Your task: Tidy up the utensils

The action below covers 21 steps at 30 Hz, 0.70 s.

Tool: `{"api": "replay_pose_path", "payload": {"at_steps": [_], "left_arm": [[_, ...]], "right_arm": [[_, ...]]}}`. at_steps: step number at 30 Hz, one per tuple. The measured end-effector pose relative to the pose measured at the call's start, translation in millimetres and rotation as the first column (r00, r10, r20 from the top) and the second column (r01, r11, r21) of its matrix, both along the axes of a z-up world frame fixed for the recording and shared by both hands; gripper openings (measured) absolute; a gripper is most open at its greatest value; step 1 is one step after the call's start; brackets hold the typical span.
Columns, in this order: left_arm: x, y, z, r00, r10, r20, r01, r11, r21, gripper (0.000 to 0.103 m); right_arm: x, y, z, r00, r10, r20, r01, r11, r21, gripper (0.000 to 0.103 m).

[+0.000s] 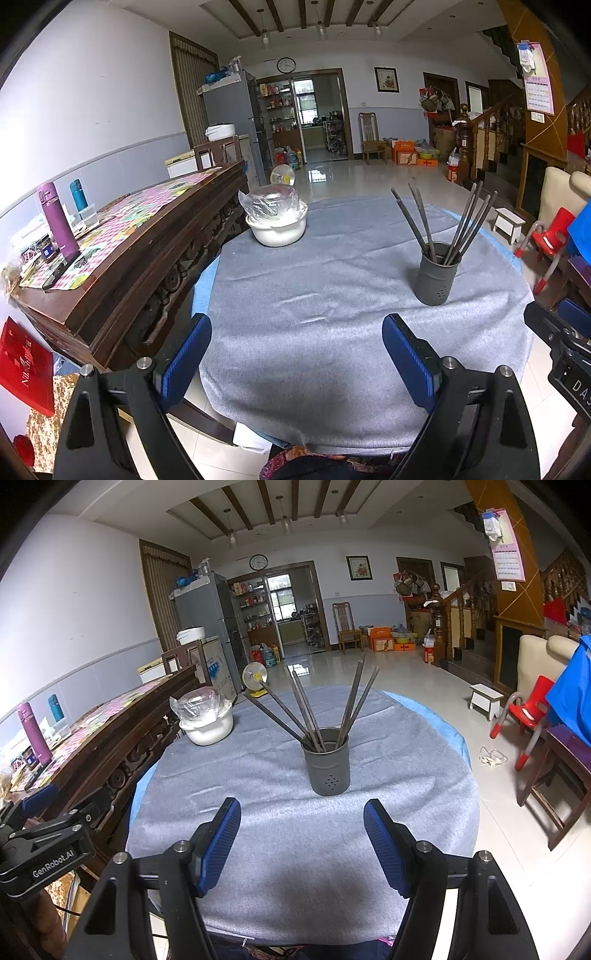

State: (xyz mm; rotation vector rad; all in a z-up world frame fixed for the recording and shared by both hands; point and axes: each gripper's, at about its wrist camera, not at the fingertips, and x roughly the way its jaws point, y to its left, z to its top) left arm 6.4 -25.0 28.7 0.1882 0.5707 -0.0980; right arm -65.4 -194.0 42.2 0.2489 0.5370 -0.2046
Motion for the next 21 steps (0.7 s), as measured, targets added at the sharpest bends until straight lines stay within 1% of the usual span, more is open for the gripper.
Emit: {"api": "replay_pose_path", "payload": {"at_steps": [6, 15, 19, 21], "left_arm": [[0, 0, 0, 1.0, -0.001, 0.0, 0.001, 1.0, 0.001, 0.094], [10, 1, -6, 1.0, 0.004, -0.014, -0.004, 1.0, 0.002, 0.094], [22, -1, -15, 0.999, 0.0, -0.033, 0.0, 1.0, -0.002, 0.094], [31, -3, -24, 0.998, 0.001, -0.063, -0.002, 1.0, -0.011, 0.094]], "right_arm": [[1, 0, 0, 1.0, -0.001, 0.001, 0.001, 1.0, -0.003, 0.073], [17, -5, 3, 1.0, -0.017, 0.004, 0.017, 1.0, -0.025, 0.073], [32, -14, -8, 0.999, -0.031, -0.029, 0.03, 0.999, -0.031, 0.073], [41, -22, -17, 0.998, -0.04, -0.051, 0.039, 0.999, -0.025, 0.073]]}}
